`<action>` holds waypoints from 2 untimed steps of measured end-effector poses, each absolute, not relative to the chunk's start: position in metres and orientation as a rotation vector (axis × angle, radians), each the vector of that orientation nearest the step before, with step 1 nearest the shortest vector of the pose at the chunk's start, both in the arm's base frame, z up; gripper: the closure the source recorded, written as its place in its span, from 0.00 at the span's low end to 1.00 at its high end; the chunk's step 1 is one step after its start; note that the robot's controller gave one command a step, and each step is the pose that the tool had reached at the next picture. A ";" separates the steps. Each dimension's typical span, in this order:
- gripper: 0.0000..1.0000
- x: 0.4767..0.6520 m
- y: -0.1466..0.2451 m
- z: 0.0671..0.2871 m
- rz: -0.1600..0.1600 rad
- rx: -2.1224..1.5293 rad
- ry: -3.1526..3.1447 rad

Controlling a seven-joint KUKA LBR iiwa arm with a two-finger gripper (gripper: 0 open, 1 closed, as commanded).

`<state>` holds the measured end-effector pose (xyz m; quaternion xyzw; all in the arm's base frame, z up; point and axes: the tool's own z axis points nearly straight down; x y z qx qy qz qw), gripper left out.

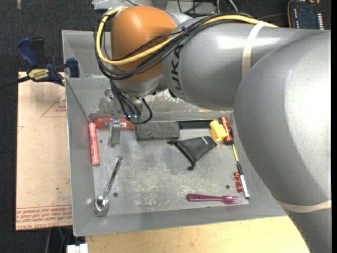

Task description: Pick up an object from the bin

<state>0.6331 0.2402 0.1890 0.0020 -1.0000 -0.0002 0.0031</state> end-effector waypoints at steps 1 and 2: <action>0.00 0.635 0.239 0.194 -0.003 0.000 -3.143; 0.00 0.588 0.237 0.074 -0.003 1.004 -2.977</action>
Offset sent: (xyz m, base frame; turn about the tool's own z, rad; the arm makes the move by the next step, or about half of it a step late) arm -0.0467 -0.0043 -0.1190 -0.6761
